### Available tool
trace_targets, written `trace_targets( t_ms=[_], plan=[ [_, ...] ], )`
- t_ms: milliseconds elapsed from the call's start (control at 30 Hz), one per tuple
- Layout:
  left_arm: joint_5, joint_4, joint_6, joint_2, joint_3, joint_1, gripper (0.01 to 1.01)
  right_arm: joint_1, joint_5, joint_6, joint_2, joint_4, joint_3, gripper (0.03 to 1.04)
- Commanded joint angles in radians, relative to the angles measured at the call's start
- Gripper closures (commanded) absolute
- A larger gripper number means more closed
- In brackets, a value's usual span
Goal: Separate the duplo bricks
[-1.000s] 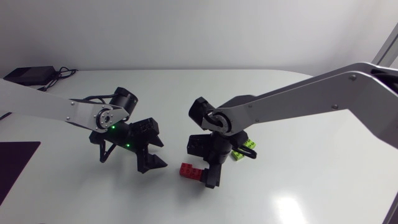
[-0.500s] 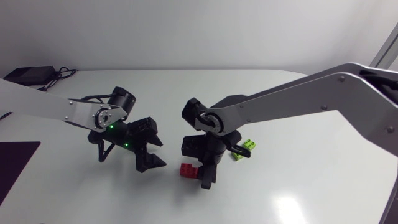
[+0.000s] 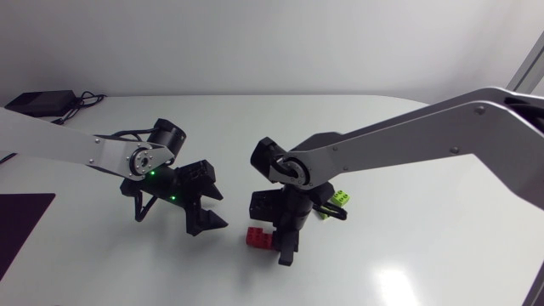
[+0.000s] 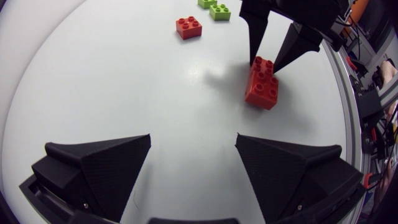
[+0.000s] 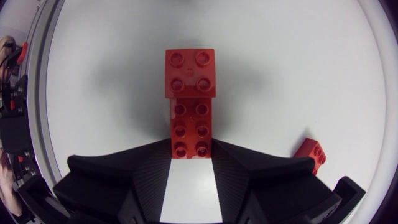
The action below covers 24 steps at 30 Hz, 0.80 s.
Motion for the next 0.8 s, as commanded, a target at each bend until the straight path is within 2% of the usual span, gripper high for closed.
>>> trace_targets(
  t_ms=[0,333,600,767],
  plan=[
    [0.008,-0.008,0.03,-0.022,-0.003,-0.004,0.07,-0.001,-0.018,-0.022,-0.045,-0.013,-0.043,0.68],
    [0.034,-0.043,0.033,-0.095,-0.005,-0.015,0.07,0.004,-0.048,0.004,-0.172,0.01,-0.111,0.68],
    [0.144,-0.221,0.097,-0.282,0.0,-0.052,0.069,0.022,-0.09,0.033,-0.278,-0.002,-0.161,0.68],
    [0.203,-0.358,0.18,-0.358,0.003,-0.079,0.069,0.025,-0.121,0.052,-0.352,-0.008,-0.193,0.68]
  ],
)
